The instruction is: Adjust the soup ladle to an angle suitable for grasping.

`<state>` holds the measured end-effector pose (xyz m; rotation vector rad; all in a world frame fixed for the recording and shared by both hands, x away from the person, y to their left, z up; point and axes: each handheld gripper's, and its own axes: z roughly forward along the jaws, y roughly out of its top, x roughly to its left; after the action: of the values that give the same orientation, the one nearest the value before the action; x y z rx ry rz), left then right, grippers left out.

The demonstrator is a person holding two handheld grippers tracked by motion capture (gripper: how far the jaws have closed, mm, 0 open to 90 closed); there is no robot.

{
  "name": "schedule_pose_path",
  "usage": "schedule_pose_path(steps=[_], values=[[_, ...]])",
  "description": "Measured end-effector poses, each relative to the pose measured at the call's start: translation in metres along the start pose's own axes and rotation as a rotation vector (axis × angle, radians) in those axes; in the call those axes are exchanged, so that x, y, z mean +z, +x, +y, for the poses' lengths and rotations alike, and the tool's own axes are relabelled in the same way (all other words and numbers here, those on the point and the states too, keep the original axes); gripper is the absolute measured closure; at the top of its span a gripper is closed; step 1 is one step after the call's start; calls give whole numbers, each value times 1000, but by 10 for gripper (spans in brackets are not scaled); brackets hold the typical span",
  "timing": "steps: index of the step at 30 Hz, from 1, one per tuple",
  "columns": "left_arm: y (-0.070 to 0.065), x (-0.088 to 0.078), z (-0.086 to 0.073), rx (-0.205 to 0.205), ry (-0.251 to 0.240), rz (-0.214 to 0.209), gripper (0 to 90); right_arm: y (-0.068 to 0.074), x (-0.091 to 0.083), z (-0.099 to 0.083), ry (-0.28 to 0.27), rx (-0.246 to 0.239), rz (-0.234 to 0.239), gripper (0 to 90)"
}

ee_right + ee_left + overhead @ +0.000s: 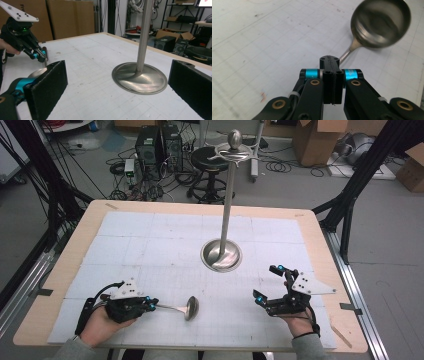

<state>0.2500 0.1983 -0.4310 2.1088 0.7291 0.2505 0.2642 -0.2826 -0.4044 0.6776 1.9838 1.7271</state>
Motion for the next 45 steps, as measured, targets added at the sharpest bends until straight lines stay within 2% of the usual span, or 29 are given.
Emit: schedule_pose_path(steps=[6,17,30,37,45], values=[[7,-6,-9,-10,22,18,899,-1,1,0,2,0,2,13],[9,-2,-13,-6,70,25,899,-1,1,0,0,-1,3,13],[13,-1,-14,-9,65,25,899,0,1,0,3,1,1,13],[17,2,-14,11,59,40,899,0,1,0,5,1,2,13],[20,6,-12,13,58,54,899,0,1,0,6,2,0,13]])
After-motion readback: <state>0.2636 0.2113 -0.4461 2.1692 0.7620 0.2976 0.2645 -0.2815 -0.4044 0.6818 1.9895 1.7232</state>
